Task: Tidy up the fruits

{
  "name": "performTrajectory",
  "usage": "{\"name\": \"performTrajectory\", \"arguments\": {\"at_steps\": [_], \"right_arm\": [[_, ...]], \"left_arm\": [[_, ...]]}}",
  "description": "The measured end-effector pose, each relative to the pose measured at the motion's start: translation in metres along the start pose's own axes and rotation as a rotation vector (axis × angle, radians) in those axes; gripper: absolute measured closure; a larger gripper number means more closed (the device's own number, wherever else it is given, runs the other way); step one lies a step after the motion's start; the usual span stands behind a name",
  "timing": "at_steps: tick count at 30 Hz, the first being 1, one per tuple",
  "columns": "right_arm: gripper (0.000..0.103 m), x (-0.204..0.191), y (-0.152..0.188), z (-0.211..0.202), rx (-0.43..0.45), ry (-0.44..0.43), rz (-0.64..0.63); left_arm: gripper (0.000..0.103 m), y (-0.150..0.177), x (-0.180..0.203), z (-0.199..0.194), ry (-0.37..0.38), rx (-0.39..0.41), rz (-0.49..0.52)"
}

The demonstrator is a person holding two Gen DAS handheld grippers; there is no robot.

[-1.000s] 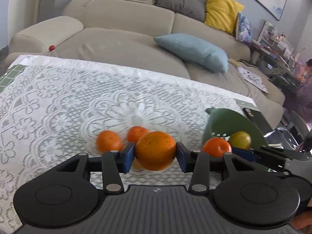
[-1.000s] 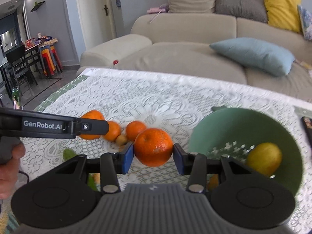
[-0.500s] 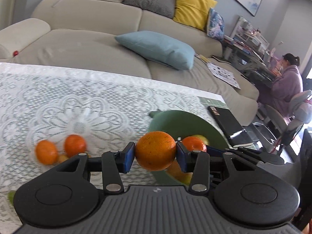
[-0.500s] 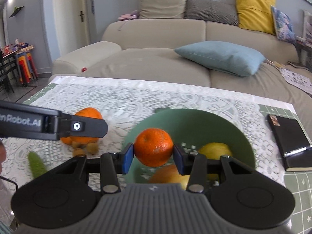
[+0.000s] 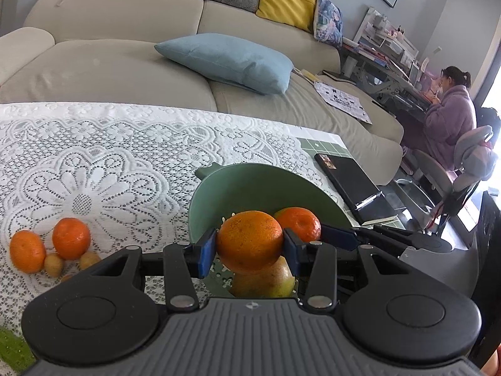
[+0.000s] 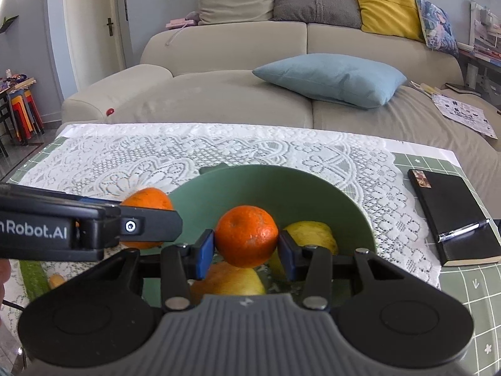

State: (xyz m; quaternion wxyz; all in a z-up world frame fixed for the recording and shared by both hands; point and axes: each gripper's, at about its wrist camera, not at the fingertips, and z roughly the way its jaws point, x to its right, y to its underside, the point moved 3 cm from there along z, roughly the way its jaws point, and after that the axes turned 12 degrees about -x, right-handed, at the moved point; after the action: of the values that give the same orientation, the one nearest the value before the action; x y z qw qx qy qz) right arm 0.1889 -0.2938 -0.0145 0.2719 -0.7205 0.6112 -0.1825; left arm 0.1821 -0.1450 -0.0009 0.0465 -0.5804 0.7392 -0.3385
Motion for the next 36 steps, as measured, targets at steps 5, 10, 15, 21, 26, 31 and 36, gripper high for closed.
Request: {"name": "performTrajectory", "arguments": {"at_steps": [5,10,15,21,26,31,36], "right_arm": [[0.062,0.005,0.002,0.005,-0.018,0.013,0.004],[0.062,0.008,0.004,0.009,-0.032,0.029,0.000],[0.061,0.012,0.005,0.013,-0.047,0.027,0.012],[0.061,0.011,0.005,0.019,-0.062,0.029,0.001],[0.061,0.010,0.006,0.020,-0.063,0.033,-0.005],[0.061,0.009,0.007,0.019,-0.064,0.032,-0.010],[0.061,0.009,0.007,0.019,-0.064,0.032,-0.009]], "left_arm": [[0.052,-0.001,0.002,0.009,0.006,-0.013,0.010],[0.052,-0.001,0.005,0.019,0.014,-0.028,0.024],[0.052,-0.002,0.006,0.029,0.009,-0.045,0.032],[0.052,-0.001,0.004,0.036,0.000,-0.060,0.032],[0.052,-0.002,0.001,0.040,-0.008,-0.067,0.029],[0.052,-0.001,-0.001,0.043,-0.014,-0.077,0.023],[0.052,-0.001,-0.002,0.043,-0.014,-0.075,0.024]]}}
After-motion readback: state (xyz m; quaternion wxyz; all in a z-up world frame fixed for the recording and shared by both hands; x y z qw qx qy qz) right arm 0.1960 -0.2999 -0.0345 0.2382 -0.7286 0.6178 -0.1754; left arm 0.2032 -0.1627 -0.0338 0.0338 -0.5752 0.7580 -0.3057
